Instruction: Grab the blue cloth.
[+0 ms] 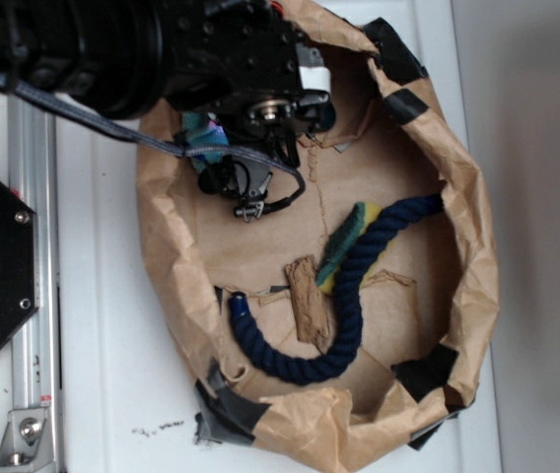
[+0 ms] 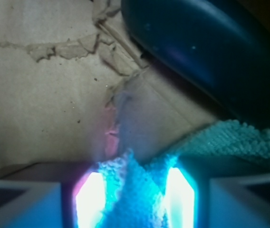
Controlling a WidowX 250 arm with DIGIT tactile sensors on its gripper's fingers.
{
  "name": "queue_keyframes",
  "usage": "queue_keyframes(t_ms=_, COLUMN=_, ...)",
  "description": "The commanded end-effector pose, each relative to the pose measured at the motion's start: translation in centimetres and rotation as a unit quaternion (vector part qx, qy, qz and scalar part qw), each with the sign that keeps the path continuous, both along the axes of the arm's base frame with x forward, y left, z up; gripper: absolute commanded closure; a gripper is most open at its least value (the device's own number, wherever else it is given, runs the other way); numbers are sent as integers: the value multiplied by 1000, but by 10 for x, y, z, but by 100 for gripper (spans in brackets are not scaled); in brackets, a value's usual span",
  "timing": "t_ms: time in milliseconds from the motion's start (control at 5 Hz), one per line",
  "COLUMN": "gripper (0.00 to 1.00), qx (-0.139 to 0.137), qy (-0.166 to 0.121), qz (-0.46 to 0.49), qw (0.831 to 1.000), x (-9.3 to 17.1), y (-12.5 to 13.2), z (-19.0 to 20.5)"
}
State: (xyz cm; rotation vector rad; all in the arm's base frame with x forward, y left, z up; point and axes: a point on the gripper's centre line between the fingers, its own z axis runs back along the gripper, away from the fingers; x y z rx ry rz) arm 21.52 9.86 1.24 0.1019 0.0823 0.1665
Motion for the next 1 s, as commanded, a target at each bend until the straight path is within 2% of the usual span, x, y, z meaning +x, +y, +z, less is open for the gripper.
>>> queue_keyframes(t_ms=0, gripper=100, qx=18, qy=-22, qz=-3, qw=1000, x=-8, y=2, z=28)
queue_keyframes(t_ms=200, gripper=100, qx=23, qy=-40, qz=-12, qw=999, x=-10, y=-1, z=50)
queue_keyframes(t_ms=400, gripper=100, qx=26, qy=-44, qz=-12, qw=999, x=-8, y=1, z=56)
queue_keyframes(t_ms=800, gripper=100, qx=32, qy=-39, qz=-20, qw=999, x=-4, y=-7, z=54)
